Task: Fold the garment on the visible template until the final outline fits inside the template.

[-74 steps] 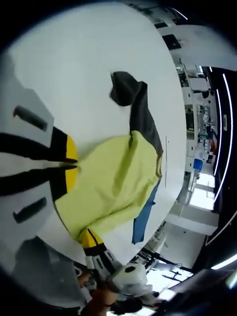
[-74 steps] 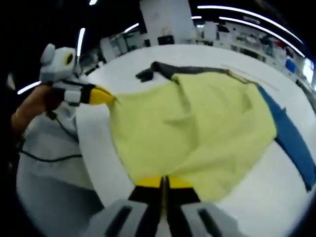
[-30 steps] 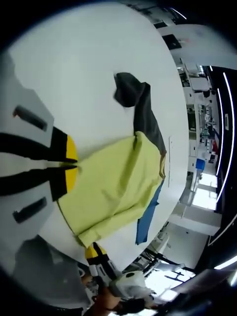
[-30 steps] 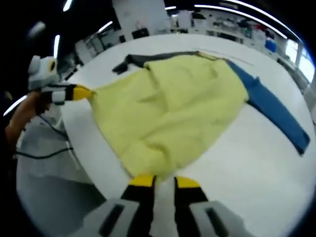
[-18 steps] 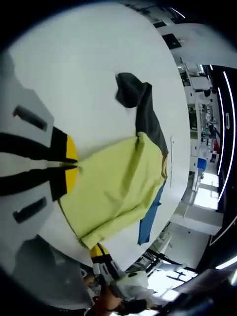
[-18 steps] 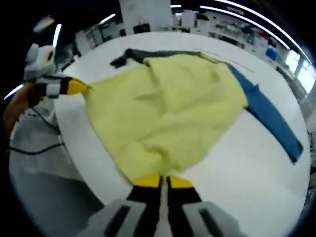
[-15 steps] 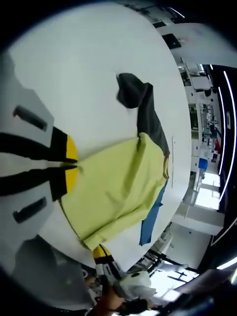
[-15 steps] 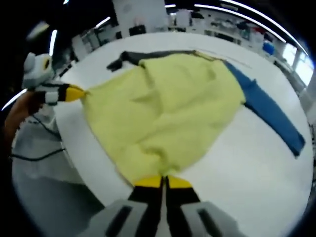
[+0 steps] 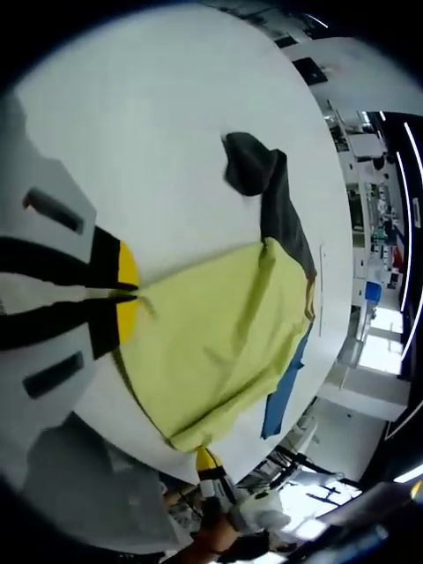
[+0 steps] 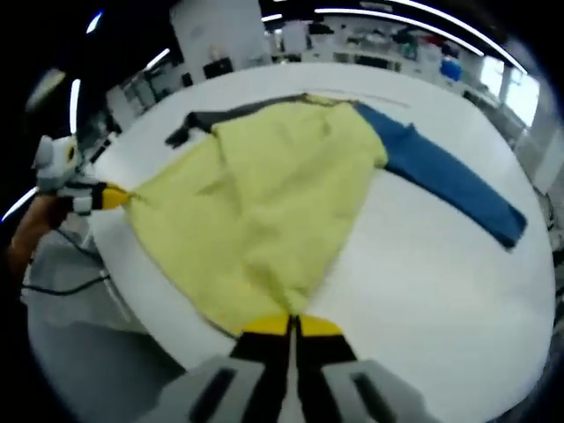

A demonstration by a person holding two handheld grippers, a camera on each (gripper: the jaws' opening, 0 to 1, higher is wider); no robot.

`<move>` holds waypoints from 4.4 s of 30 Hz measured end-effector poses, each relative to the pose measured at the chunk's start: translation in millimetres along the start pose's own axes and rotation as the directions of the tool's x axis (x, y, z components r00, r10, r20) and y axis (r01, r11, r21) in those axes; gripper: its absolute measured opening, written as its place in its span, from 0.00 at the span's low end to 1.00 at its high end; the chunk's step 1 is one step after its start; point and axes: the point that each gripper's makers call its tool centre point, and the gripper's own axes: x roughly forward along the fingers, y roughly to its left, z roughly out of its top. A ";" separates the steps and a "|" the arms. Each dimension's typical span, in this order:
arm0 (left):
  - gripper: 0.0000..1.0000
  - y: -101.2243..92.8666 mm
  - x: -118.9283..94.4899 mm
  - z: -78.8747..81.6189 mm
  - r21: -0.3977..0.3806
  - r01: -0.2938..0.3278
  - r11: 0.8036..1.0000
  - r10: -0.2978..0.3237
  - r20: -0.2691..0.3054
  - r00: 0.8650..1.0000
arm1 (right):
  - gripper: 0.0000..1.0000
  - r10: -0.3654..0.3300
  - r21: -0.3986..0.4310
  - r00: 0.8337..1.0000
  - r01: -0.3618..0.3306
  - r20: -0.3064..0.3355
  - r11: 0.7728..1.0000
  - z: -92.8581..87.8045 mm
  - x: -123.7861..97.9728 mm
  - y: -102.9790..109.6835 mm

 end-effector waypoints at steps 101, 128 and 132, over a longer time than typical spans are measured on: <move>0.99 -12.7 -33.6 36.9 0.051 -0.010 0.999 -0.005 0.284 0.959 | 0.73 -0.269 0.319 0.909 0.164 0.317 0.933 49.9 -37.4 -260.5; 0.87 -10.0 -43.6 42.1 0.034 -0.047 0.998 0.035 0.303 0.952 | 0.18 -0.411 0.403 0.884 0.301 0.221 0.864 49.7 -5.9 -335.0; 0.86 -9.6 -44.0 41.6 0.029 -0.050 0.998 0.039 0.301 0.953 | 0.11 -0.406 0.369 0.884 0.306 0.232 0.878 54.4 -5.2 -329.5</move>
